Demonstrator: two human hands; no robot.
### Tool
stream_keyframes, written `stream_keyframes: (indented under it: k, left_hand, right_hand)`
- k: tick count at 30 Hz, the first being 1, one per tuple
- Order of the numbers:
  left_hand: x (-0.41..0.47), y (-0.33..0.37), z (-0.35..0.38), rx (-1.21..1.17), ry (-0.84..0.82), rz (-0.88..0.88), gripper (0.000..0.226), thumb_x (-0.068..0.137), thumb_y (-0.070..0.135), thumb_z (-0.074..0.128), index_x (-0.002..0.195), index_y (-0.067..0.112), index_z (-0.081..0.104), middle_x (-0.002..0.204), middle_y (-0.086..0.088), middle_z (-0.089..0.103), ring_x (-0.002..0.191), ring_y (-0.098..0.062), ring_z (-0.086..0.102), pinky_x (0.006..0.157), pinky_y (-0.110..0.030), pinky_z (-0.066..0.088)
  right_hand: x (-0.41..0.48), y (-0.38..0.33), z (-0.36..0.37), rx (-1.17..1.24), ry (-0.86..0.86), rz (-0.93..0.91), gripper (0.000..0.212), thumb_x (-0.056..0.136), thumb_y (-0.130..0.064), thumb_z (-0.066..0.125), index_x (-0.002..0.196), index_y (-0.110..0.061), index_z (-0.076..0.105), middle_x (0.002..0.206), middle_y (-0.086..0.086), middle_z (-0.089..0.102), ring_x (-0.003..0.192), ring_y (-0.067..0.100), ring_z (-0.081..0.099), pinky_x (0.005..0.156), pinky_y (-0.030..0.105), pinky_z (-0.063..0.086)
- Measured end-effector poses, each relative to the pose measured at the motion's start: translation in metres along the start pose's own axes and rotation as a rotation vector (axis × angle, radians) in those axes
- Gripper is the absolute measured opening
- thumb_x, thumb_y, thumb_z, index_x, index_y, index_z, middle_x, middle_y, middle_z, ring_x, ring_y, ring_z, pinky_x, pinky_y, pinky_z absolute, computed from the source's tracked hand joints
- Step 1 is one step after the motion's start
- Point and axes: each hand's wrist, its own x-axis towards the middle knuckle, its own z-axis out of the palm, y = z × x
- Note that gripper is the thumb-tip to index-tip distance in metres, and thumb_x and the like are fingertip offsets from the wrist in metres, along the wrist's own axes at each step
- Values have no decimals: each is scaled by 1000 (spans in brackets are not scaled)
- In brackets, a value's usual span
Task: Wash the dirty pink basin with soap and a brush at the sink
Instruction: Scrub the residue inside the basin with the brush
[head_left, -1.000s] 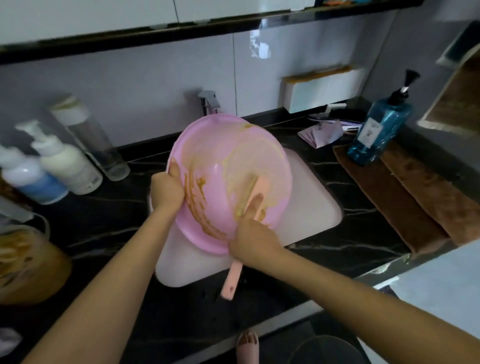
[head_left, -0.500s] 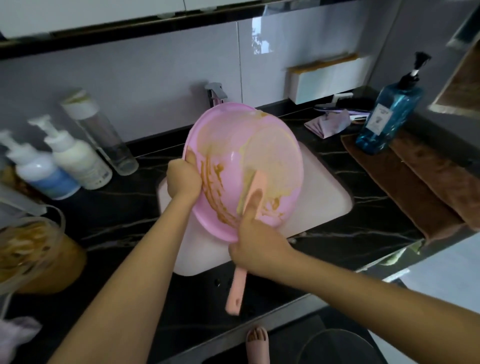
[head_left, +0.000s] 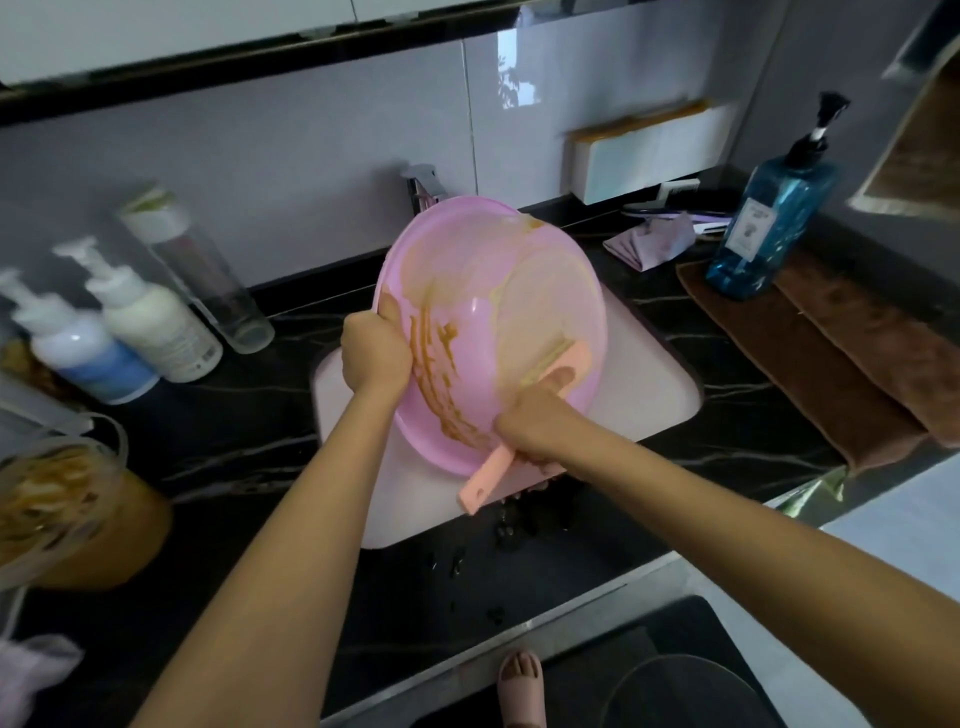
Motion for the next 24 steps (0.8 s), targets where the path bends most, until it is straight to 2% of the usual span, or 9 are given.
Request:
stream_keyframes:
  k: [3,6,8,10,14,17,18,20,24]
  left_hand:
    - [3,-3,0,6,3,-33,49,99,43,32,84,2,54,84,-11,55,80,-28,52,68,-32,35]
    - [-1,-11,-6,12,4,-58,50,100,42,30,76,4,51,81,-11,55,77,-28,52,66,-32,34]
    - [-7,-13,-8,3,4,-63,50,100,41,30,73,5,49,77,-9,53,75,-26,50,65,-31,33]
    - [-10,-12,-8,-11,11,-63,50,100,41,30,70,6,47,72,-7,51,74,-25,50,65,-30,33]
    - [-9,-13,-8,-22,9,-84,49,100,41,29,69,8,46,69,-5,50,71,-24,50,62,-29,34]
    - [-14,-13,-13,1,9,-81,50,101,40,30,70,4,48,69,-6,48,65,-21,45,55,-28,30]
    - [-15,-11,-12,3,13,-77,49,101,39,30,77,2,52,75,-10,51,71,-24,47,60,-28,31]
    - [-16,-8,-10,7,20,-71,51,100,39,32,95,-4,59,90,-16,57,82,-27,50,68,-28,31]
    - [-10,-6,-6,-7,4,-64,47,100,39,33,69,7,47,74,-6,51,78,-22,47,66,-29,31]
  right_hand:
    - [-30,1,26,-77,-119,-82,97,89,-15,45,132,4,-39,57,5,56,43,18,49,37,20,39]
    - [-25,11,36,-103,-161,-70,96,89,-15,45,132,6,-38,54,4,56,44,18,50,37,19,40]
    - [-2,7,15,20,-77,54,84,93,-13,42,136,15,-24,48,7,52,46,19,46,39,23,38]
    - [2,2,8,2,-86,75,68,95,-9,37,136,22,-7,43,8,49,47,20,43,43,21,36]
    - [-33,12,39,-89,-180,-52,92,89,-12,44,133,8,-34,46,2,55,46,21,52,36,20,39]
    - [-2,17,22,-14,-108,23,87,93,-11,41,137,4,-33,56,8,49,44,17,43,34,19,34]
    - [6,15,9,48,-68,88,85,94,-11,40,139,1,-31,57,8,45,44,16,39,34,20,33]
    - [7,21,-1,130,-64,69,85,94,-12,40,141,-1,-29,56,6,43,43,14,37,35,19,31]
    - [-31,17,32,-34,-184,10,84,91,-12,43,141,4,-23,57,7,55,35,12,42,33,16,34]
